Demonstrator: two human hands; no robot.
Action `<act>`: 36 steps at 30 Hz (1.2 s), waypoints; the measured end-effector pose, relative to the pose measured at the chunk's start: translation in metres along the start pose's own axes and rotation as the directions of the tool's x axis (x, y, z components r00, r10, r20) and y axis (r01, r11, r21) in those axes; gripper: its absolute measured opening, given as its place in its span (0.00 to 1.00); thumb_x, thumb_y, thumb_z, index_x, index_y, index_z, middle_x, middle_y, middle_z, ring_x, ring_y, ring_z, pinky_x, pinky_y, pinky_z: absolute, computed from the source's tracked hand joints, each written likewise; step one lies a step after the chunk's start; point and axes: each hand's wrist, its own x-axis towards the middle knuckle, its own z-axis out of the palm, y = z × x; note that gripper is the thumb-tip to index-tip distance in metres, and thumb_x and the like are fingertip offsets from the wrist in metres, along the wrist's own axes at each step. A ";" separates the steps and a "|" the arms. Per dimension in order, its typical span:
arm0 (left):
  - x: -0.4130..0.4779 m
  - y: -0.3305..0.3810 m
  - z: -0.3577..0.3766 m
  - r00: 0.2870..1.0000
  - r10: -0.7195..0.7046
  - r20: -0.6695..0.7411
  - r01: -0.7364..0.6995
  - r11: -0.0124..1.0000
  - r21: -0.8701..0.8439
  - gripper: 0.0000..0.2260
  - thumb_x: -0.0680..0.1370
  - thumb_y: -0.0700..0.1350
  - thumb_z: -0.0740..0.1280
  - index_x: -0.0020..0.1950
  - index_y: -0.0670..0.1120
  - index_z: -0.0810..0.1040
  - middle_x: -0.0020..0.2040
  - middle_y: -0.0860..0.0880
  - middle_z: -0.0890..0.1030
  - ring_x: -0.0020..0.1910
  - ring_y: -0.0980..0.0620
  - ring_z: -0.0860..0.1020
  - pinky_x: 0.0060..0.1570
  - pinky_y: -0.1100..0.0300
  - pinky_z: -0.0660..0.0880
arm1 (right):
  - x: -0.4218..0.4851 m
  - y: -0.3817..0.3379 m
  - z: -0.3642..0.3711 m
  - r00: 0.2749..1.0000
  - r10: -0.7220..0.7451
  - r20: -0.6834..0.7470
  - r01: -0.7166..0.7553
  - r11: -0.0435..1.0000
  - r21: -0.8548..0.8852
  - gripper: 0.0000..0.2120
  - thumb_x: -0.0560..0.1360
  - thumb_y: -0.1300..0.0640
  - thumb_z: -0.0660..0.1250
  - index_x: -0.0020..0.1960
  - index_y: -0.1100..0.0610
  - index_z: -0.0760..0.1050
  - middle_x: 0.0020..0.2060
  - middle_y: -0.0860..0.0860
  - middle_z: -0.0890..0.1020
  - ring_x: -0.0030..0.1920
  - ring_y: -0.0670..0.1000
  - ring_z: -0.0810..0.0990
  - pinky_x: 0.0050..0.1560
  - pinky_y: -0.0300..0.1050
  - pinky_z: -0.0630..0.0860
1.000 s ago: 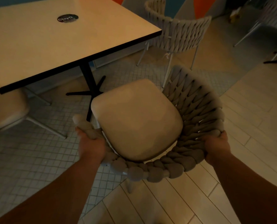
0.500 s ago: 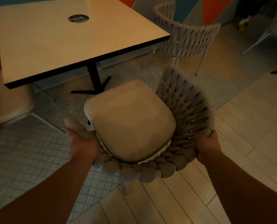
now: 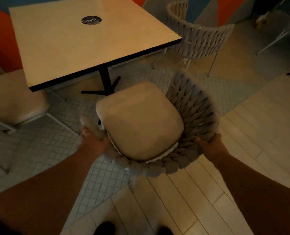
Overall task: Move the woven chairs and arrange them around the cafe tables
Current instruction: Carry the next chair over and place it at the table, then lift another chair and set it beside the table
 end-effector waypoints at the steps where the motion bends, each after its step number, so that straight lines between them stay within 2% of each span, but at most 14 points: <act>1: -0.008 0.002 -0.014 1.000 0.022 0.012 -0.024 0.985 0.169 0.54 0.70 0.72 0.70 0.84 0.48 0.47 0.83 0.37 0.57 0.78 0.32 0.62 0.72 0.31 0.67 | -0.009 -0.003 -0.009 0.997 -0.069 0.017 0.070 0.994 -0.087 0.37 0.77 0.46 0.75 0.77 0.58 0.62 0.71 0.62 0.75 0.66 0.66 0.77 0.59 0.59 0.77; 3: -0.032 0.010 -0.042 0.985 0.169 0.027 -0.165 0.901 0.400 0.49 0.75 0.73 0.64 0.85 0.50 0.45 0.85 0.41 0.50 0.82 0.33 0.53 0.75 0.30 0.59 | -0.036 -0.013 -0.028 0.980 -0.169 0.103 0.194 0.926 -0.325 0.36 0.76 0.42 0.73 0.77 0.57 0.66 0.73 0.60 0.74 0.70 0.62 0.74 0.64 0.55 0.74; 6: -0.071 0.010 -0.068 0.928 0.343 0.150 -0.373 0.834 0.406 0.45 0.77 0.74 0.59 0.85 0.55 0.44 0.86 0.46 0.45 0.84 0.36 0.47 0.79 0.33 0.52 | -0.078 -0.025 -0.044 0.939 -0.238 0.247 0.340 0.731 -0.591 0.46 0.76 0.33 0.69 0.84 0.51 0.54 0.83 0.55 0.58 0.81 0.61 0.57 0.78 0.62 0.62; 9: -0.091 0.005 -0.083 0.885 0.379 0.269 -0.463 0.773 0.434 0.45 0.77 0.75 0.57 0.85 0.57 0.40 0.86 0.48 0.43 0.84 0.39 0.45 0.80 0.35 0.49 | -0.115 -0.033 -0.054 0.913 -0.276 0.301 0.408 0.622 -0.668 0.49 0.75 0.27 0.64 0.85 0.50 0.49 0.84 0.53 0.53 0.83 0.62 0.49 0.81 0.63 0.55; 12: -0.095 0.013 -0.100 0.879 0.387 0.280 -0.477 0.737 0.479 0.45 0.77 0.75 0.56 0.85 0.56 0.39 0.86 0.48 0.43 0.84 0.38 0.44 0.81 0.36 0.47 | -0.134 -0.041 -0.061 0.917 -0.255 0.305 0.398 0.567 -0.722 0.51 0.74 0.24 0.60 0.85 0.50 0.46 0.85 0.54 0.49 0.84 0.62 0.45 0.82 0.62 0.50; 15: -0.087 0.026 -0.112 0.879 0.399 0.260 -0.475 0.703 0.529 0.46 0.76 0.77 0.54 0.85 0.57 0.39 0.86 0.48 0.43 0.84 0.39 0.44 0.80 0.35 0.47 | -0.128 -0.054 -0.070 0.888 -0.297 0.350 0.457 0.502 -0.734 0.53 0.72 0.21 0.57 0.85 0.49 0.44 0.85 0.54 0.46 0.84 0.61 0.42 0.82 0.60 0.44; 17: -0.089 0.039 -0.115 0.888 0.390 0.245 -0.459 0.714 0.528 0.46 0.76 0.77 0.55 0.85 0.57 0.39 0.86 0.48 0.43 0.84 0.40 0.43 0.80 0.35 0.46 | -0.112 -0.062 -0.074 0.863 -0.320 0.390 0.502 0.475 -0.722 0.53 0.72 0.21 0.57 0.85 0.48 0.43 0.85 0.54 0.45 0.84 0.61 0.41 0.82 0.60 0.43; 21: -0.113 0.063 -0.098 0.933 0.336 0.132 -0.355 0.790 0.499 0.45 0.78 0.74 0.56 0.85 0.56 0.39 0.86 0.47 0.42 0.84 0.39 0.41 0.80 0.34 0.46 | -0.062 -0.082 -0.091 0.807 -0.380 0.452 0.585 0.414 -0.697 0.56 0.67 0.17 0.53 0.85 0.47 0.45 0.85 0.53 0.50 0.84 0.60 0.45 0.81 0.61 0.45; 25: -0.161 0.079 -0.069 0.977 0.194 0.087 -0.212 0.855 0.473 0.45 0.77 0.74 0.57 0.85 0.58 0.38 0.86 0.47 0.40 0.84 0.39 0.41 0.80 0.35 0.46 | -0.019 -0.086 -0.116 0.779 -0.367 0.508 0.621 0.342 -0.705 0.61 0.60 0.13 0.45 0.85 0.46 0.48 0.84 0.52 0.53 0.83 0.61 0.49 0.81 0.64 0.49; 28: -0.200 0.097 -0.050 0.990 0.128 0.063 -0.143 0.877 0.460 0.45 0.77 0.75 0.56 0.84 0.59 0.37 0.86 0.48 0.40 0.84 0.39 0.41 0.81 0.36 0.45 | -0.002 -0.091 -0.144 0.778 -0.311 0.546 0.627 0.352 -0.695 0.57 0.66 0.15 0.53 0.85 0.46 0.47 0.85 0.51 0.52 0.83 0.63 0.47 0.80 0.67 0.46; 30: -0.219 0.105 -0.042 0.993 0.104 0.049 -0.115 0.889 0.444 0.47 0.74 0.78 0.54 0.84 0.60 0.36 0.86 0.49 0.41 0.84 0.40 0.41 0.81 0.36 0.45 | 0.004 -0.094 -0.159 0.779 -0.270 0.566 0.627 0.350 -0.696 0.56 0.69 0.17 0.55 0.85 0.47 0.44 0.85 0.53 0.49 0.83 0.64 0.45 0.80 0.67 0.44; 32: -0.237 0.114 -0.037 0.993 0.100 0.064 -0.118 0.886 0.448 0.53 0.65 0.84 0.45 0.84 0.61 0.36 0.86 0.49 0.41 0.84 0.40 0.41 0.81 0.36 0.44 | 0.009 -0.094 -0.174 0.773 -0.249 0.583 0.634 0.327 -0.701 0.57 0.69 0.16 0.53 0.85 0.47 0.42 0.85 0.54 0.47 0.84 0.64 0.44 0.81 0.67 0.43; 34: -0.247 0.124 -0.029 0.990 0.118 0.074 -0.139 0.875 0.464 0.59 0.57 0.88 0.37 0.84 0.62 0.36 0.86 0.49 0.41 0.84 0.40 0.41 0.81 0.37 0.43 | 0.017 -0.090 -0.187 0.780 -0.253 0.572 0.625 0.346 -0.700 0.56 0.69 0.16 0.52 0.85 0.47 0.42 0.85 0.54 0.48 0.84 0.64 0.44 0.81 0.67 0.44; 36: -0.249 0.131 -0.023 0.987 0.131 0.092 -0.159 0.867 0.471 0.54 0.63 0.86 0.43 0.84 0.62 0.36 0.86 0.49 0.40 0.84 0.40 0.41 0.81 0.37 0.44 | 0.023 -0.084 -0.199 0.802 -0.248 0.543 0.596 0.386 -0.704 0.56 0.69 0.17 0.51 0.85 0.47 0.41 0.85 0.55 0.48 0.84 0.63 0.43 0.81 0.67 0.44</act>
